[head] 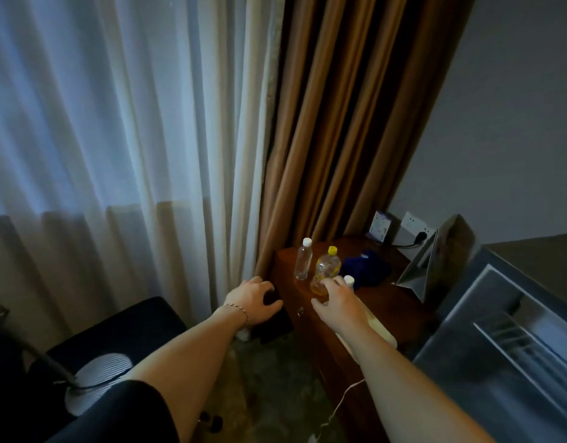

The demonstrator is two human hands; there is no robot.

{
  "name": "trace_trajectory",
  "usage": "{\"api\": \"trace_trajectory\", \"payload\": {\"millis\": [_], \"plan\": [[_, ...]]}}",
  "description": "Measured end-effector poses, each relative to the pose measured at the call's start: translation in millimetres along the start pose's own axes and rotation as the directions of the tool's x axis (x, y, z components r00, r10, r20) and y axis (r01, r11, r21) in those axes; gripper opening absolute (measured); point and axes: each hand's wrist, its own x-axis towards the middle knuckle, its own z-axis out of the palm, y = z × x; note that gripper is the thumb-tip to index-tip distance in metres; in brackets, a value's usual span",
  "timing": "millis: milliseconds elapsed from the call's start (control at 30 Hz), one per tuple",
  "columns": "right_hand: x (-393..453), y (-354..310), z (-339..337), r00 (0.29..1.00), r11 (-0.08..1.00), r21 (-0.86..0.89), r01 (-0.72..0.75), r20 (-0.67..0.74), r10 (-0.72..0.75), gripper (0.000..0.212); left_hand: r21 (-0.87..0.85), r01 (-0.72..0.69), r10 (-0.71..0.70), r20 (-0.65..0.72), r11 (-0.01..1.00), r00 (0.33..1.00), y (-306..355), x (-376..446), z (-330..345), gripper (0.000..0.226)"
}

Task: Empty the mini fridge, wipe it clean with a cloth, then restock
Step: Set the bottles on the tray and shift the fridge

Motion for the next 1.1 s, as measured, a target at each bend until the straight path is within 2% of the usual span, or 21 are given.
{"api": "trace_trajectory", "payload": {"millis": [200, 367, 500, 633, 733, 967, 1100], "plan": [[120.8, -2.4, 0.8, 0.999, 0.999, 0.02, -0.03, -0.013, 0.03, 0.04, 0.008, -0.009, 0.009, -0.001, 1.0, 1.0, -22.2, 120.5, -18.9, 0.05], [198.1, -1.1, 20.2, 0.999, 1.0, -0.023, 0.018, 0.028, -0.017, 0.042, 0.01, -0.011, 0.011, 0.033, 1.0, 0.999, -37.9, 191.6, -12.7, 0.047], [262.6, 6.4, 32.5, 0.998, 0.999, -0.028, 0.036, 0.049, -0.035, 0.034, 0.014, -0.004, 0.004, 0.038, 1.0, 0.999, -50.4, 244.0, -6.7, 0.044], [319.1, 18.0, 44.5, 0.989, 0.996, -0.064, 0.058, 0.141, -0.049, 0.045, 0.025, 0.045, -0.046, 0.042, 0.999, 0.998, -54.9, 289.8, -11.0, 0.046], [342.7, 28.7, 61.9, 0.972, 0.997, -0.066, 0.037, 0.233, -0.021, 0.046, 0.036, 0.048, -0.049, 0.046, 0.998, 0.998, -52.8, 317.7, -13.6, 0.051], [364.2, 43.8, 93.8, 0.934, 0.993, -0.084, -0.078, 0.342, 0.102, 0.035, 0.016, 0.032, -0.034, 0.109, 0.999, 0.993, -60.6, 351.7, 4.2, 0.053], [373.6, 51.2, 100.5, 0.93, 0.992, -0.04, -0.119, 0.347, 0.126, 0.009, -0.009, 0.041, -0.04, 0.125, 0.999, 0.991, -70.3, 357.3, 17.6, 0.054]]}}
